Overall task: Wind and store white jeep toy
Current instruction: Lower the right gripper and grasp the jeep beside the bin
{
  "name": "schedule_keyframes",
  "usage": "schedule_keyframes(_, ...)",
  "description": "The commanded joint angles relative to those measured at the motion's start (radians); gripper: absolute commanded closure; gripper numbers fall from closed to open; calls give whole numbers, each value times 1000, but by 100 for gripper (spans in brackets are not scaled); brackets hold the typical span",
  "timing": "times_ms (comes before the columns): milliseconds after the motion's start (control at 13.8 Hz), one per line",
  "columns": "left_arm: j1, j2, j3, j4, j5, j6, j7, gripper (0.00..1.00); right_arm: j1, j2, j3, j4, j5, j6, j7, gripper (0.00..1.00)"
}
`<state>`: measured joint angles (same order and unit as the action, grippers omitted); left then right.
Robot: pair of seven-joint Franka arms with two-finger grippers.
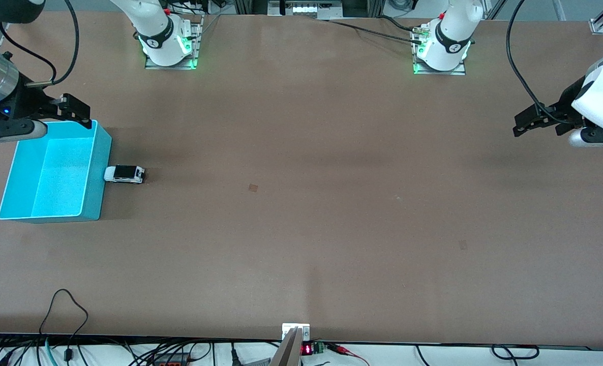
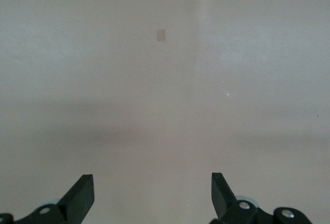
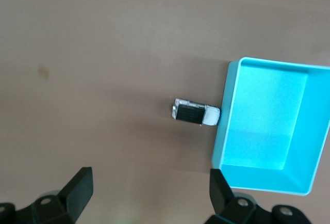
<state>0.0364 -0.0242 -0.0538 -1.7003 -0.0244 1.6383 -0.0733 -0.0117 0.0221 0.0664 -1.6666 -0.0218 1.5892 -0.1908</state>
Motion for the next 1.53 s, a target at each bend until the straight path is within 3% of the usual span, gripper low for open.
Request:
schedule_keyframes(0,-1,-13,-1,7,9,-20,-6,0,-54,77,3,8,13,-44,-270,0)
schedule_keyframes(364,-3,-13,-3,7,9,-22,-6,0,-108,226,1,1,13,7,-789,0)
schedule_keyframes(655,-3,-13,-1,7,9,-22,-6,0,-137,254,3,-193,13,265,-1063,0)
schedule_keyframes(1091,-3,-13,-1,7,9,-22,-6,0,-143,265,1,-476,14,656,-1148,0)
schedule_keyframes(1455,-3,-13,-3,7,9,-22,-6,0,-166,326,1,-512,13,777,-1187,0)
